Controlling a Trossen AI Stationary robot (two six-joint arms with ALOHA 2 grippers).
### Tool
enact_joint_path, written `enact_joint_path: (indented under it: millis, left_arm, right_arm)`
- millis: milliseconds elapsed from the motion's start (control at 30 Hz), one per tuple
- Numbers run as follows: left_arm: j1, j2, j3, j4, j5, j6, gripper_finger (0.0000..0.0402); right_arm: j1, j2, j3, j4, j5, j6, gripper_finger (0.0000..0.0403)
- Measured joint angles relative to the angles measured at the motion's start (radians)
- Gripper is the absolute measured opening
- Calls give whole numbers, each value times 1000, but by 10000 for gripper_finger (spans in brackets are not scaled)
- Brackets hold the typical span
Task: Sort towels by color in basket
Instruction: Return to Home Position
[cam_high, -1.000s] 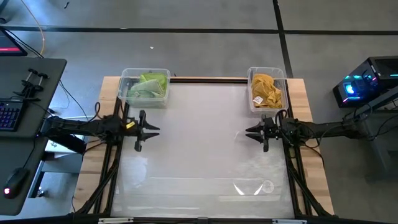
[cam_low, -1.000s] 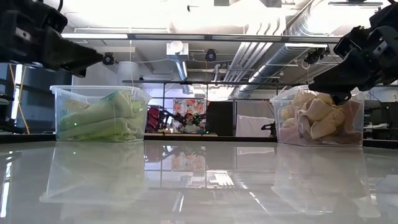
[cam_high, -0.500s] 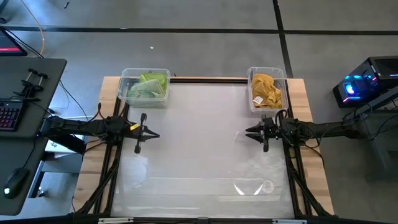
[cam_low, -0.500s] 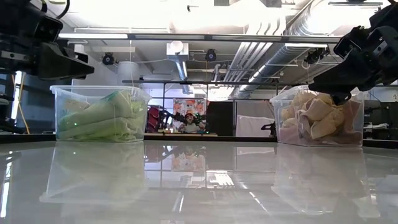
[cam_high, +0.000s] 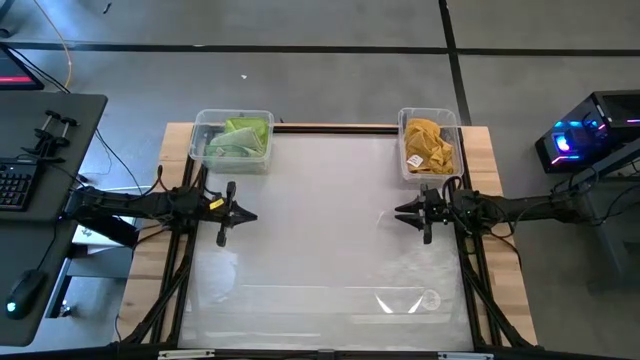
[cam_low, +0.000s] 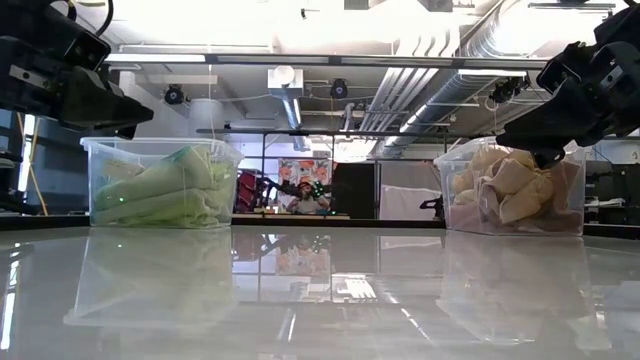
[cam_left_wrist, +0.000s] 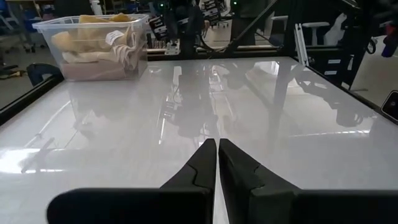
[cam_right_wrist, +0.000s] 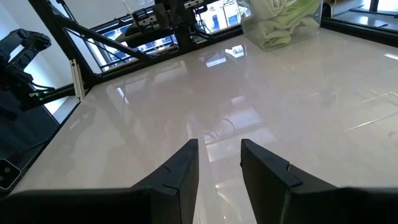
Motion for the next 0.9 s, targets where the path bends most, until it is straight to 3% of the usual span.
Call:
enact_joint_path:
  millis: [233, 467, 633, 900]
  left_arm:
    - [0, -6, 0, 0, -2, 0, 9]
    - [-6, -102, 2, -3, -5, -1, 9]
    - [-6, -205, 2, 2, -5, -1, 9]
    - [-6, -201, 1, 41, -5, -1, 9]
  right_arm:
    - [0, 0, 0, 0, 0, 0, 114]
    - [3, -24, 0, 0, 1, 0, 114]
    - [4, -97, 0, 0, -2, 0, 114]
    - [-14, -261, 0, 4, -5, 0, 114]
